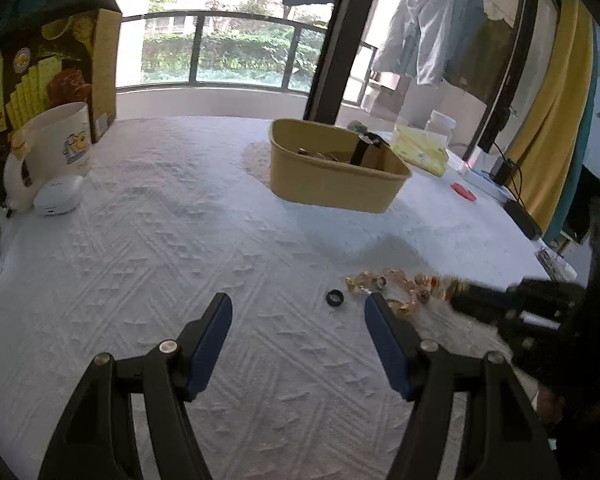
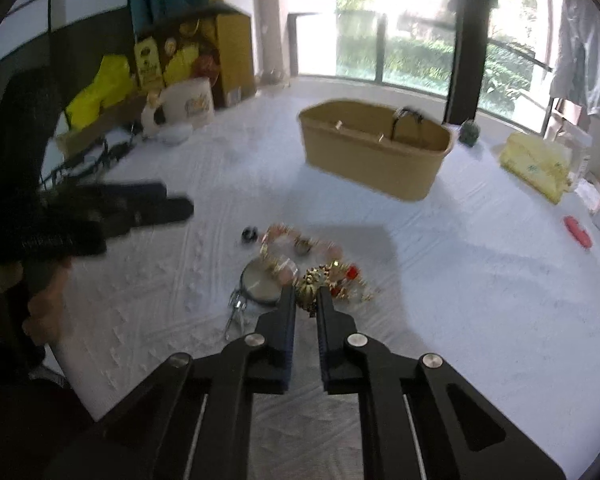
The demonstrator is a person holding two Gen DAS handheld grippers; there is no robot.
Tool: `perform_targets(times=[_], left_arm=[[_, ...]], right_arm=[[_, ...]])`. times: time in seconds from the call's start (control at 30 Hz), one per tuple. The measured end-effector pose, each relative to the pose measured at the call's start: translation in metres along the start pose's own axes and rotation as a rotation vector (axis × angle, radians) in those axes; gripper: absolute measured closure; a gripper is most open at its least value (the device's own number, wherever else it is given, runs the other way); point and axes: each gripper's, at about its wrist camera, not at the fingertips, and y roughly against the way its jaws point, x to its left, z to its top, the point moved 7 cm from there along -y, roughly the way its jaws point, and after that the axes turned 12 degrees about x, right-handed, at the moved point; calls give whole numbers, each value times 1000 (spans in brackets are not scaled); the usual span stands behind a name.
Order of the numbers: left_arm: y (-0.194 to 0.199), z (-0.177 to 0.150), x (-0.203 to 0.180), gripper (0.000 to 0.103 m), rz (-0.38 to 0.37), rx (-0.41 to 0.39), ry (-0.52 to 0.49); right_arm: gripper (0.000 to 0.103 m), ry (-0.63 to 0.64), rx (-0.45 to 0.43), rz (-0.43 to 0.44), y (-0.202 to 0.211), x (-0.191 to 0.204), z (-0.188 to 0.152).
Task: Organize jewelry
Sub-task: 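Grasp the red-and-gold beaded bracelet with the right tool and lift, then grasp the pink beaded bracelet with the left tool while the right tool holds the red bracelet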
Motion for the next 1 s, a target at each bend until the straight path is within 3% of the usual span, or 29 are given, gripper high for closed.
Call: perform_targets(times=[0.4,0.53,0.8,0.87,1.0], left_arm=[[-32,10,-49,34,15,80,-125],[-45,11,-63,50,-1,124,-156],[-62,14,-72,54,-12,182,-153],[-64,13,-75,64,-33,195,-151],[-63,11,-77,73,-50,201,-144]], right_arm=[[95,-56,-94,-10,31,-46,8],[95,-78,-113,-9,37,-63,6],[95,-117,-113,13,36,-80,-7],[95,-125,-113,22,35,-82,-9],[94,-131,-114,35,34,-83,-11]])
